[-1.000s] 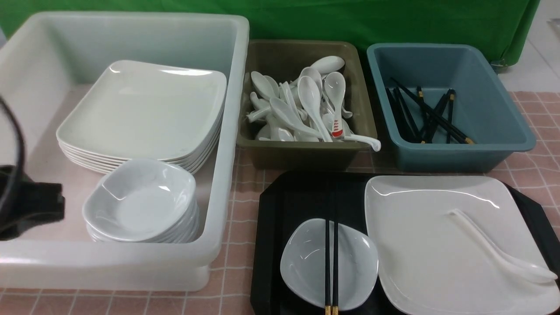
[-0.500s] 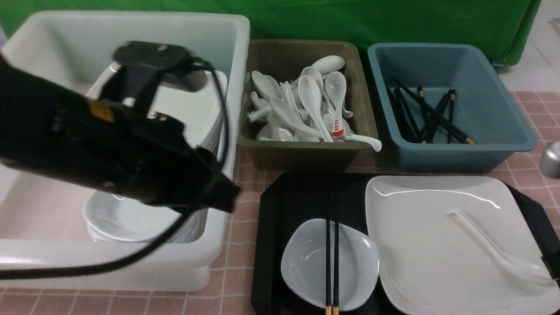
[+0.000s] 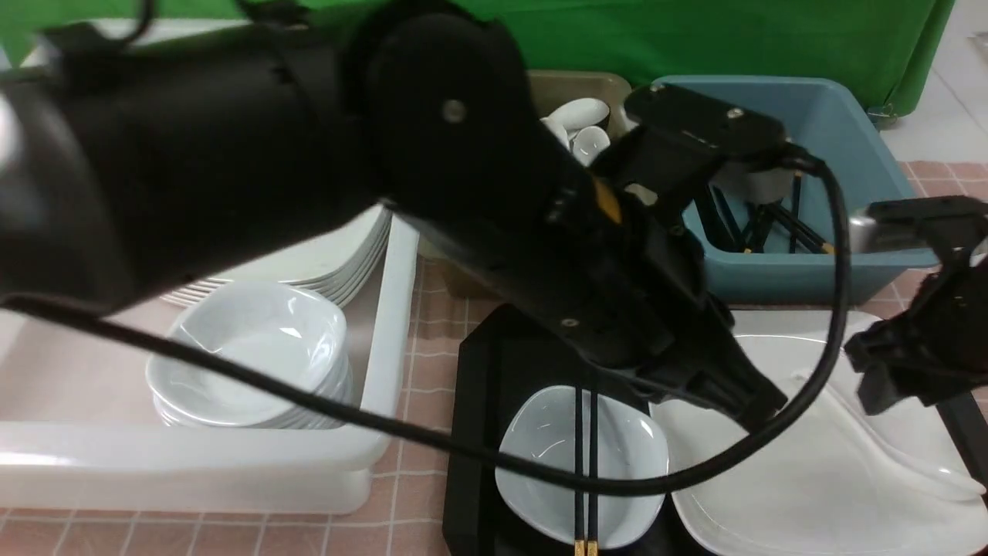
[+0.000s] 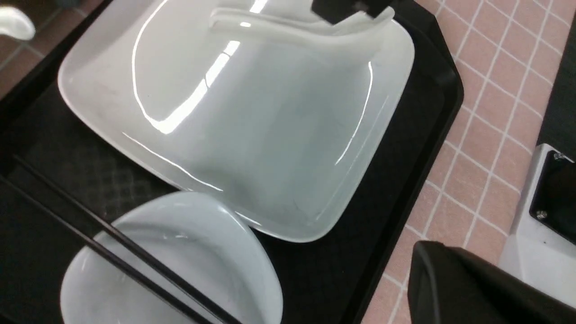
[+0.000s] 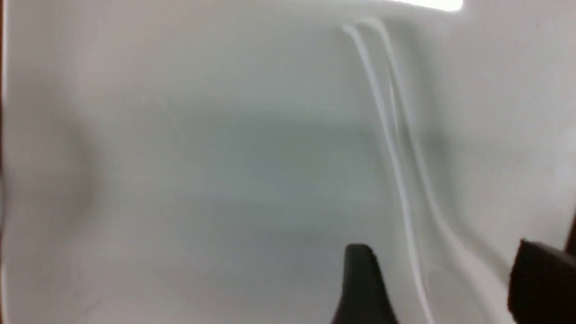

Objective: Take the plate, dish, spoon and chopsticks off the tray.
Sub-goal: Use the right arm to grab a soup spoon from the plate

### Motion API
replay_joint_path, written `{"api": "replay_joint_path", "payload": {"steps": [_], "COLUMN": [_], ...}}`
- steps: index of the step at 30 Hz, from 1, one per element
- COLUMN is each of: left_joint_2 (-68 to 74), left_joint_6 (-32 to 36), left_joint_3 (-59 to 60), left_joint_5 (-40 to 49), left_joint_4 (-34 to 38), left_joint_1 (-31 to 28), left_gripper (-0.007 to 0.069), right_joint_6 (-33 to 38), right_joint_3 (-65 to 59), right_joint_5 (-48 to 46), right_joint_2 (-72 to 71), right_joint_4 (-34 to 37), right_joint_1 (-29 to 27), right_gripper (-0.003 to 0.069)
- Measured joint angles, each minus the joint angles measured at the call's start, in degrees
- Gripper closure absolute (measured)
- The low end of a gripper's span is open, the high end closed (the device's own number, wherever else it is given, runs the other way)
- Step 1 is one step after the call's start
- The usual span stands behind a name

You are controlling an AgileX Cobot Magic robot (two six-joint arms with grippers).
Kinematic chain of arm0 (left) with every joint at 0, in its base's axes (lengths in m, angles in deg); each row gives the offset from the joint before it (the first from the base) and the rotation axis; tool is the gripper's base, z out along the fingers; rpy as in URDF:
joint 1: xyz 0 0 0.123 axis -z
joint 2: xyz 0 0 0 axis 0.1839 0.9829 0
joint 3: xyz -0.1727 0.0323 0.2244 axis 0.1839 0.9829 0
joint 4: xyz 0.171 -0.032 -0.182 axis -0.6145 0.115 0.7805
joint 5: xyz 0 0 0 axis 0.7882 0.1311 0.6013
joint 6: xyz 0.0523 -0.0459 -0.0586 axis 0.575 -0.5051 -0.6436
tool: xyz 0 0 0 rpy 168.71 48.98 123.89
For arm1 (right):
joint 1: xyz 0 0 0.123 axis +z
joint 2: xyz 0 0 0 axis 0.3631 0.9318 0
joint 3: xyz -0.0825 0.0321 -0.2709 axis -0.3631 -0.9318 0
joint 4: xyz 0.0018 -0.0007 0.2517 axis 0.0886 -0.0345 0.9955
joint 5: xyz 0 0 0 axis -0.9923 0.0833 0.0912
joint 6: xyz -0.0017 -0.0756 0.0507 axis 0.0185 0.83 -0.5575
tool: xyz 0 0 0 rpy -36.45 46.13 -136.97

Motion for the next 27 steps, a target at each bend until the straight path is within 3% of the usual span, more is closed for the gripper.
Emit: {"api": "replay_joint_path", "payload": {"steps": [11,14,18,19,27], "left_joint_2": [5.8,6.1,6.2,6.2,4.3], "left_joint_6": [0.1,0.1,-0.1,-0.6,-3.9], "left_joint_3": [-1.2,-1.2,-1.3,-1.3,-4.3], "left_joint_5": [-0.7,-0.7,-1.0,-1.0,1.4], "left_joint_4": [-7.9,-8.4,-8.4,-8.4,-8.4], "left_joint_1": [0.0,0.0,-0.9,-1.5,-8.3], "left_gripper": [0.0629,0.0628,0.0628,0.0628,0.0628], "right_joint_6": [1.1,1.1,2.0,2.2,3.3], "right_joint_3": [3.2,3.6,3.6,3.6,4.2], "right_joint_5": [6.3,6.5,5.6,5.1,3.3], "right_joint_2": [12.2,13.2,13.2,12.9,2.0], "right_joint_4": [0.0,-0.1,0.1,0.5,4.3], "right_joint_1": [0.0,0.0,0.0,0.0,2.4], "right_gripper": [0.0158,0.0247,0.0531,0.0562,0.0554]}}
